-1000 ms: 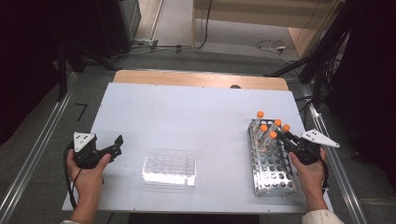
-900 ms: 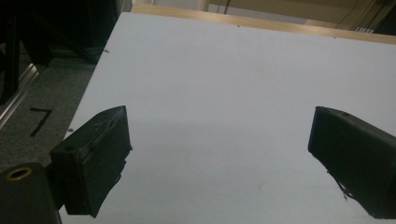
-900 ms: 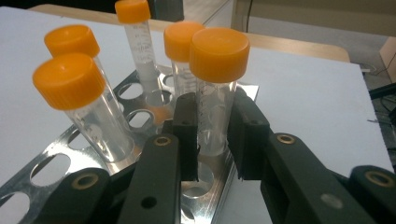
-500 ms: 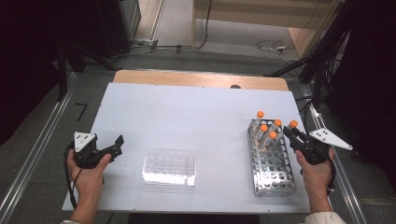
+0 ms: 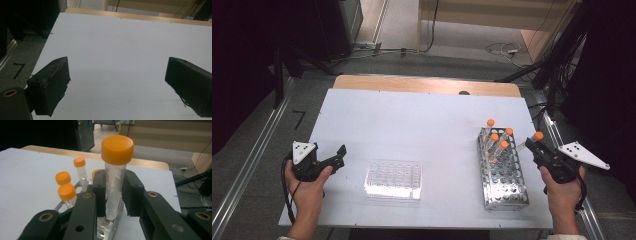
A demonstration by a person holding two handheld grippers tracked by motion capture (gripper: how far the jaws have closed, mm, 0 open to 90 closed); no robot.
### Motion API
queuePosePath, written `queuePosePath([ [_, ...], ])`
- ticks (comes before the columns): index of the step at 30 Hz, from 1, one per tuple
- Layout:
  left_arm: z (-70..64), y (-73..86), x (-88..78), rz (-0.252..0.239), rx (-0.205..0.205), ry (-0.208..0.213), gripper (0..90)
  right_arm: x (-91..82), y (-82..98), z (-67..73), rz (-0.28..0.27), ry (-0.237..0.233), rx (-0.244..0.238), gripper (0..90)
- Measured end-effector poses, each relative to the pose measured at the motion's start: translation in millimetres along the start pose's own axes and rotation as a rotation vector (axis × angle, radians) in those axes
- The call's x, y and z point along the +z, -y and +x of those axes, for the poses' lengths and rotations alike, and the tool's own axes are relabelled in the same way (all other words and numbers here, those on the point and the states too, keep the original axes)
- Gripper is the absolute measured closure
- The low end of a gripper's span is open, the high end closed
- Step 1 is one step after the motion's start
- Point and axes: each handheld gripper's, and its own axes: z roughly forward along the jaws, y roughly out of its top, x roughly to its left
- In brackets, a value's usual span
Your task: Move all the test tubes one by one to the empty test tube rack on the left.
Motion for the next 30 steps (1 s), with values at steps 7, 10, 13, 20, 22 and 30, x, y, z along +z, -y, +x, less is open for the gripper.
queuePosePath([
  [7, -6.6, -1.1, -0.5, 0.0, 0.015, 0.022, 6.7, -25.4, 1.2, 15.7, -0.004, -0.05, 0.003, 71.9],
  [10, -9.9, -1.7, -1.8, -0.007, 0.019, 0.032, 6.7, -29.2, -1.9, 28.8, -0.004, -0.087, -0.02, 71.9],
  [13, -13.7, -1.9, -4.0, -0.008, 0.029, 0.042, 6.7, -28.7, -2.9, 44.6, 0.0, -0.119, -0.056, 71.9],
  [20, -21.2, -3.7, -8.1, -0.019, 0.036, 0.078, 6.7, -21.9, -3.0, 71.9, 0.012, -0.2, -0.09, 71.9],
  [22, -22.9, -4.2, -8.2, -0.019, 0.042, 0.086, 6.7, -19.1, -2.8, 77.9, 0.017, -0.218, -0.094, 71.9],
  [30, -28.0, -9.7, -9.0, -0.03, 0.047, 0.105, 6.7, -4.9, -1.7, 95.0, 0.051, -0.265, -0.104, 71.9],
])
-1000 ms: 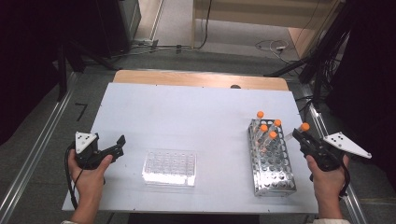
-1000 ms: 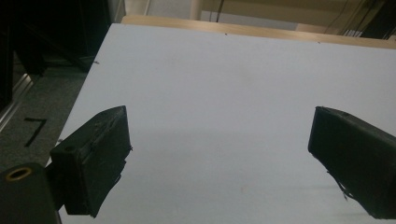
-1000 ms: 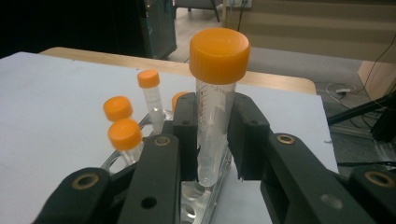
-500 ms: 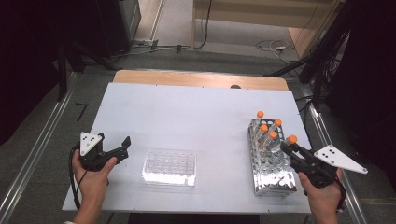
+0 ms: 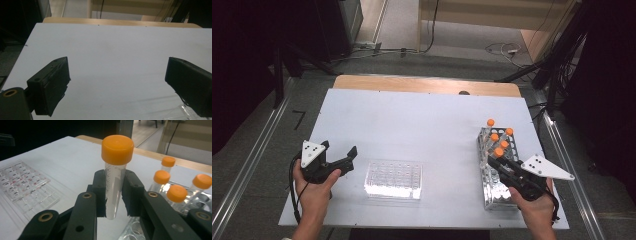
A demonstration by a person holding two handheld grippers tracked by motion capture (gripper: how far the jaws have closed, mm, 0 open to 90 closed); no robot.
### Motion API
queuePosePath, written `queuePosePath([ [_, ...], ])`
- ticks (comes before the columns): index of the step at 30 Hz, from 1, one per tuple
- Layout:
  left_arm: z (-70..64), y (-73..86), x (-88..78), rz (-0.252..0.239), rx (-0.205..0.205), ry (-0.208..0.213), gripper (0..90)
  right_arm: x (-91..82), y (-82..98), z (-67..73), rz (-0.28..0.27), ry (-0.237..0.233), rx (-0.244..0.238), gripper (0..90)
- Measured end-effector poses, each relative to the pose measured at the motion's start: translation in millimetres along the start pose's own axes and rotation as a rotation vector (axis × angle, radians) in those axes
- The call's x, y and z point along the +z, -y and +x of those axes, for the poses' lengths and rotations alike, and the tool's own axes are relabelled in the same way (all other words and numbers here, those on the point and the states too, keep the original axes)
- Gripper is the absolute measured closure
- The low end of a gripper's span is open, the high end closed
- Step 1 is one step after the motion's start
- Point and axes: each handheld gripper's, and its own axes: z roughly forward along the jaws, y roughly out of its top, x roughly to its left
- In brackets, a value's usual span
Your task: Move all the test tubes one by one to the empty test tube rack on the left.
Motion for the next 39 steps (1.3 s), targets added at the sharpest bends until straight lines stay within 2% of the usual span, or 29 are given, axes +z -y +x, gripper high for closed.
queuePosePath([
  [4, -1.9, -4.8, -1.9, -0.016, -0.007, 0.0, 6.7, 6.6, -3.2, 10.2, 0.006, -0.023, -0.01, 71.9],
  [6, -4.2, -7.3, -2.6, -0.017, -0.012, 0.014, 6.7, 10.3, -5.6, 16.6, 0.009, -0.037, -0.009, 71.9],
  [10, -10.4, -11.9, -0.9, -0.01, 0.005, 0.031, 6.8, 18.2, -10.7, 28.2, 0.012, -0.062, -0.028, 71.9],
  [13, -13.2, -13.8, 0.3, -0.017, -0.002, 0.044, 6.8, 24.4, -12.5, 33.4, 0.019, -0.077, -0.019, 71.9],
  [16, -21.4, -16.0, 0.4, -0.015, 0.032, 0.059, 6.7, 29.4, -12.2, 38.6, 0.032, -0.084, -0.024, 71.9],
  [17, -21.4, -16.0, 0.4, -0.015, 0.032, 0.059, 6.7, 30.7, -12.1, 40.0, 0.037, -0.086, -0.028, 71.9],
  [22, -34.6, -22.6, -0.4, -0.026, 0.058, 0.098, 6.8, 36.2, -14.2, 44.4, 0.043, -0.103, -0.025, 71.9],
  [25, -43.8, -24.6, 1.7, -0.023, 0.064, 0.129, 6.8, 38.9, -16.1, 48.0, 0.045, -0.113, -0.032, 71.9],
  [28, -53.6, -24.7, 3.6, -0.011, 0.093, 0.164, 7.0, 40.5, -17.0, 52.3, 0.046, -0.124, -0.04, 71.9],
  [32, -65.0, -26.6, 7.5, -0.002, 0.099, 0.207, 7.1, 47.8, -15.7, 54.4, 0.063, -0.139, -0.037, 71.9],
  [39, -97.6, -28.9, 14.1, 0.016, 0.145, 0.301, 7.2, 63.5, -12.2, 66.4, 0.107, -0.169, -0.066, 71.9],
])
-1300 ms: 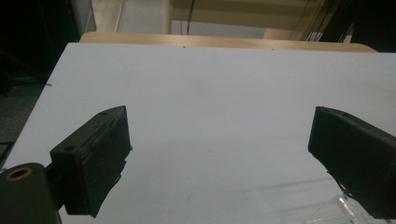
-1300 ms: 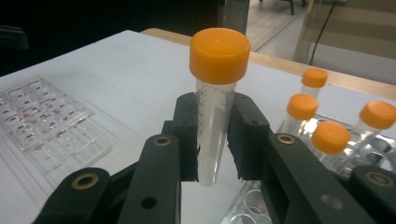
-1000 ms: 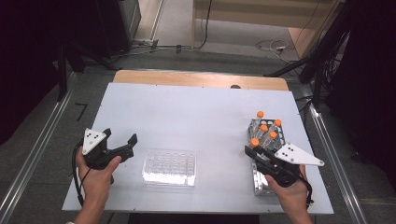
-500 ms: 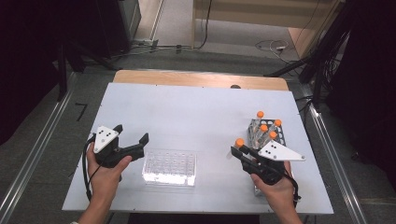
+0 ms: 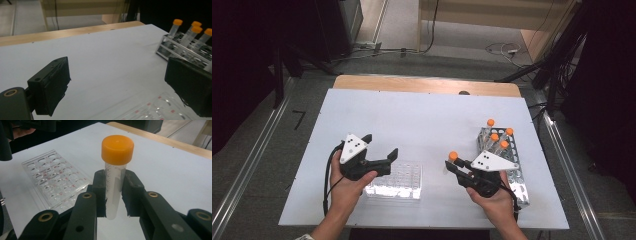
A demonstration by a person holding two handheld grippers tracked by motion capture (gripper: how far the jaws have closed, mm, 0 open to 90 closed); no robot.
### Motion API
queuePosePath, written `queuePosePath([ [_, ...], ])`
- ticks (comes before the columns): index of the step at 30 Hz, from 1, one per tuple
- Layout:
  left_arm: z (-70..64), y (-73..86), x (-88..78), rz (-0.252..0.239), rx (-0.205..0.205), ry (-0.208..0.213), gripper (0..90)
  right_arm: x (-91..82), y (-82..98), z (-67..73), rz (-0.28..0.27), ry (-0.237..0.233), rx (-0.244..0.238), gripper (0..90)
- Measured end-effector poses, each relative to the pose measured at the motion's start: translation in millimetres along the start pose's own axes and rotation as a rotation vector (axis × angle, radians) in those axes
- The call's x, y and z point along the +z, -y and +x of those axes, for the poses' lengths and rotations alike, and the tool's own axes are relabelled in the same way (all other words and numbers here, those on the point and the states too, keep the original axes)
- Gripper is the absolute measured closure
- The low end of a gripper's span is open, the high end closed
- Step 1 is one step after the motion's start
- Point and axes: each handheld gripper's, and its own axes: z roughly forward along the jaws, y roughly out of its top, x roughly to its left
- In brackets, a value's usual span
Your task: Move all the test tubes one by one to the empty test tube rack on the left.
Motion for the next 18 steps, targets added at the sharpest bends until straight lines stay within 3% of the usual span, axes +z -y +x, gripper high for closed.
queuePosePath([
  [9, -39.3, -10.3, 19.1, -0.005, 0.05, 0.109, 7.8, 11.8, -1.6, 5.2, 0.022, -0.015, -0.002, 71.9],
  [18, -65.9, -14.5, 31.3, -0.002, 0.082, 0.189, 10.9, 19.9, -2.4, 5.8, 0.045, -0.017, -0.013, 71.9],
])
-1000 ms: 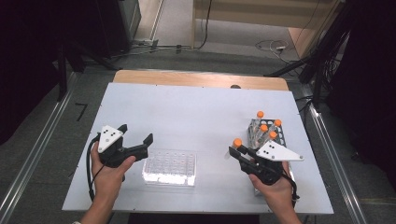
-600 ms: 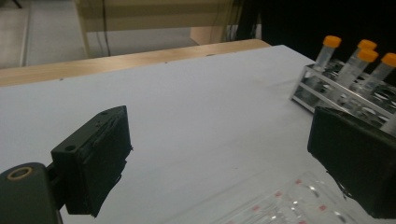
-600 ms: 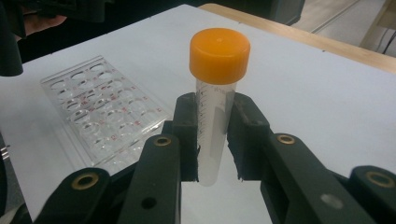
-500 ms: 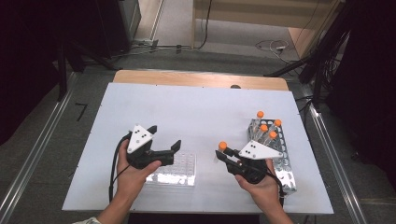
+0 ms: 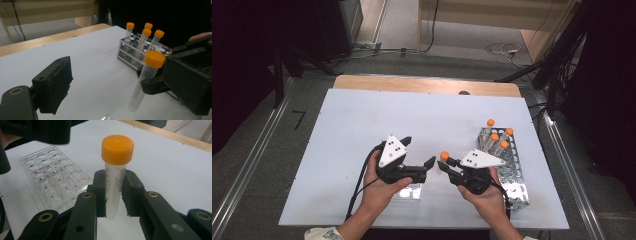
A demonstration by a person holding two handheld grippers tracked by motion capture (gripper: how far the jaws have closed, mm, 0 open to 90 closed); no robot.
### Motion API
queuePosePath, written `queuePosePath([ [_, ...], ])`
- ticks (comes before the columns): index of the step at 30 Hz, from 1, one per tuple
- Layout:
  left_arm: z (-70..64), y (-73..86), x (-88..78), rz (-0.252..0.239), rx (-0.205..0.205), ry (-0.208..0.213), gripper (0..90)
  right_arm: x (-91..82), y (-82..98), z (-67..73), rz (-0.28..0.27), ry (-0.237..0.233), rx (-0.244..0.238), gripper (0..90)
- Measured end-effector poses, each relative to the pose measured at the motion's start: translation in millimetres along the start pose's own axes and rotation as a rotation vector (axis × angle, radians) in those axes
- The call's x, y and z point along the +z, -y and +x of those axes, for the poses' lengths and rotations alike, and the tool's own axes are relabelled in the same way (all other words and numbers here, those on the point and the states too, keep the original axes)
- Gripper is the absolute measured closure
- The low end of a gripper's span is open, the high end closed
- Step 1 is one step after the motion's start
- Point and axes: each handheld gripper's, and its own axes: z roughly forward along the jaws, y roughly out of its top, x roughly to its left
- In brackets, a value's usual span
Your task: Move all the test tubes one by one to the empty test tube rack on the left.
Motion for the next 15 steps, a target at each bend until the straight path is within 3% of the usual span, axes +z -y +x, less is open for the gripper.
queuePosePath([
  [5, -4.8, 2.4, 10.6, 0.021, 0.003, 0.025, 17.1, 5.9, -1.5, 1.0, 0.018, -0.013, -0.01, 71.9],
  [10, -10.0, -4.0, 18.7, 0.004, -0.012, 0.067, 27.1, 7.9, -3.1, 2.4, 0.024, -0.028, -0.014, 71.9],
  [15, -19.9, 0.0, 26.0, 0.018, 0.083, 0.073, 40.2, 10.1, -0.1, 3.3, 0.035, -0.035, -0.021, 71.9],
])
